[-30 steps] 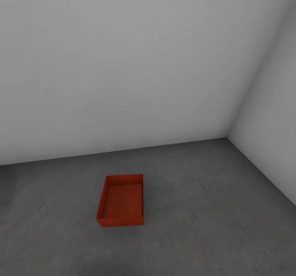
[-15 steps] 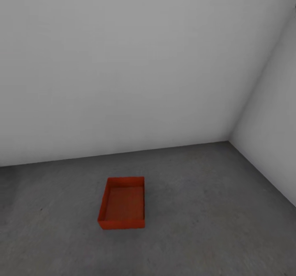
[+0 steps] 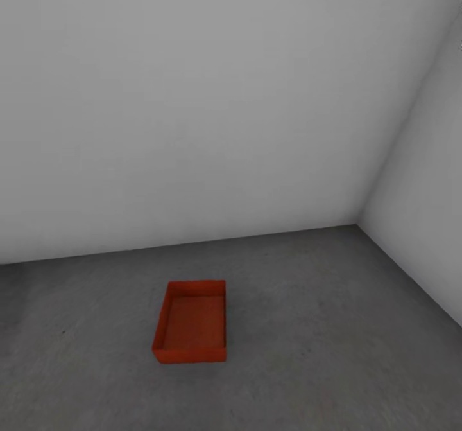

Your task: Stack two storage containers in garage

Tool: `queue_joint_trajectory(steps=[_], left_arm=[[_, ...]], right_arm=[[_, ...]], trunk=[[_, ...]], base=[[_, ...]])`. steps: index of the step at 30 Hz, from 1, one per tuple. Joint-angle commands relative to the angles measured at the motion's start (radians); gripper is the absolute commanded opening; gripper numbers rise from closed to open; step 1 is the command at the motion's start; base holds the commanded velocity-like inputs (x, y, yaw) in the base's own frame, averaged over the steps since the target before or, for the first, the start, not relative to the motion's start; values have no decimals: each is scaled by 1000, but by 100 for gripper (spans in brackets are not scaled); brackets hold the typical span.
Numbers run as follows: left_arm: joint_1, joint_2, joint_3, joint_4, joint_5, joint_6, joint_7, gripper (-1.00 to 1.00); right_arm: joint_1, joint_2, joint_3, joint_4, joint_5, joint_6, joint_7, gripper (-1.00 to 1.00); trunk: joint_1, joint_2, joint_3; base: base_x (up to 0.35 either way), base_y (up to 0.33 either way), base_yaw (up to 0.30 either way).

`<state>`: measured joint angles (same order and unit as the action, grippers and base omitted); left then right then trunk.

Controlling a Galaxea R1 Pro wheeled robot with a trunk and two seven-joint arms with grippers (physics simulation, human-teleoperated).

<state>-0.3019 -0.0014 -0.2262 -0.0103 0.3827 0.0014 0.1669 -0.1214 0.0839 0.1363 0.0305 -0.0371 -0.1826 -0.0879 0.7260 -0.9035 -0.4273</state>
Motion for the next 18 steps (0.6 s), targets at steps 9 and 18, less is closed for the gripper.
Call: queue_joint_trajectory(steps=[9,18], left_arm=[[0,0,-8,0,9,0,3,100],[0,0,-8,0,8,0,3,100]], right_arm=[[-1,5,9,3,-3,-7,-3,100],[-1,16,9,3,-1,-6,-3,100]], trunk=[[0,-1,13],[0,-1,26]], base=[[0,0,63],[0,0,154]])
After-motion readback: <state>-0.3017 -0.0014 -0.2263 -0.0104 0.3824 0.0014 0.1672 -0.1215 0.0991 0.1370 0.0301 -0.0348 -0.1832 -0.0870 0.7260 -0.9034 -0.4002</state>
